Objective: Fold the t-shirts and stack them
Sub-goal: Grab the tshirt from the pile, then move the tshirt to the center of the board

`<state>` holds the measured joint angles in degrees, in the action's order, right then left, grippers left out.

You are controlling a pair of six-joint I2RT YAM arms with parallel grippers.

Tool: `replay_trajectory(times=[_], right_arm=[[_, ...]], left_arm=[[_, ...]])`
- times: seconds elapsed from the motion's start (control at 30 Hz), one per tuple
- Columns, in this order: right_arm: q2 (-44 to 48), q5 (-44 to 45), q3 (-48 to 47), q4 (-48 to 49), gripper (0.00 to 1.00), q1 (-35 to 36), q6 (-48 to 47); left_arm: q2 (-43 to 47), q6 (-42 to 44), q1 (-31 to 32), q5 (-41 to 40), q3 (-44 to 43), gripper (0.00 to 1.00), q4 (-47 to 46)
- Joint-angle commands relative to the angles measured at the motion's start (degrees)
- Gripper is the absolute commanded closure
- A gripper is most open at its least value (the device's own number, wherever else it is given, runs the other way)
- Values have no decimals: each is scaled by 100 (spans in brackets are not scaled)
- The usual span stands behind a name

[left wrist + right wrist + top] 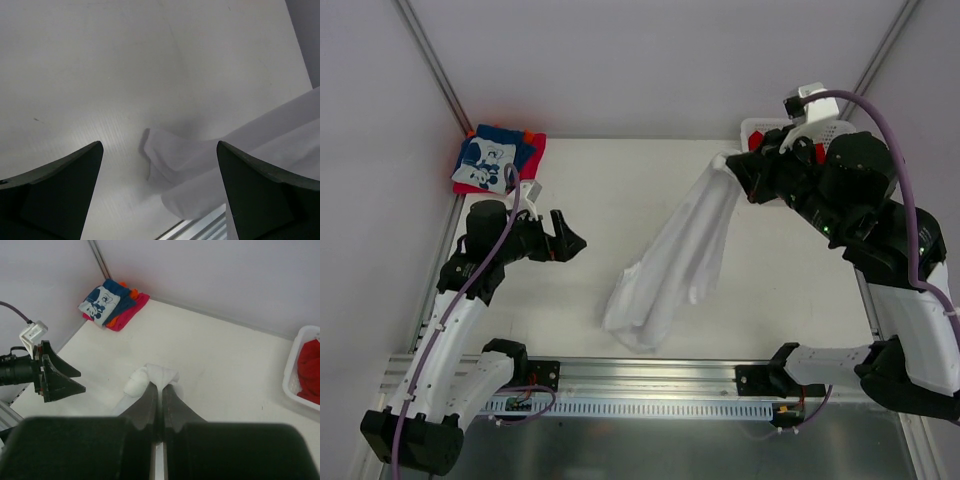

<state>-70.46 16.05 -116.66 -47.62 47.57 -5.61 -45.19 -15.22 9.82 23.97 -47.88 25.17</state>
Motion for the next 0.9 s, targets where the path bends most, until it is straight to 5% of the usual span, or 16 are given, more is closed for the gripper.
replay_trajectory(times=[0.0,0.23,0.4,0.67,0.87], right_arm=[[392,360,362,-344,99,15,156],[1393,803,2102,-108,100,15,235],[1605,724,2481,-72,99,15,306],[1710,803,2517,-160,99,15,200],[1886,1075,2604,-415,99,15,104]], left_arm=[[-69,-507,90,784,-398,1,-135],[150,-1604,826,953,-48,1,-415],[143,-1914,2557,346,682,1,-1460],[-1377,-2081,3947,-311,1904,1,-4392],[-2502,-1914,4615,-981,1966,1,-5590]])
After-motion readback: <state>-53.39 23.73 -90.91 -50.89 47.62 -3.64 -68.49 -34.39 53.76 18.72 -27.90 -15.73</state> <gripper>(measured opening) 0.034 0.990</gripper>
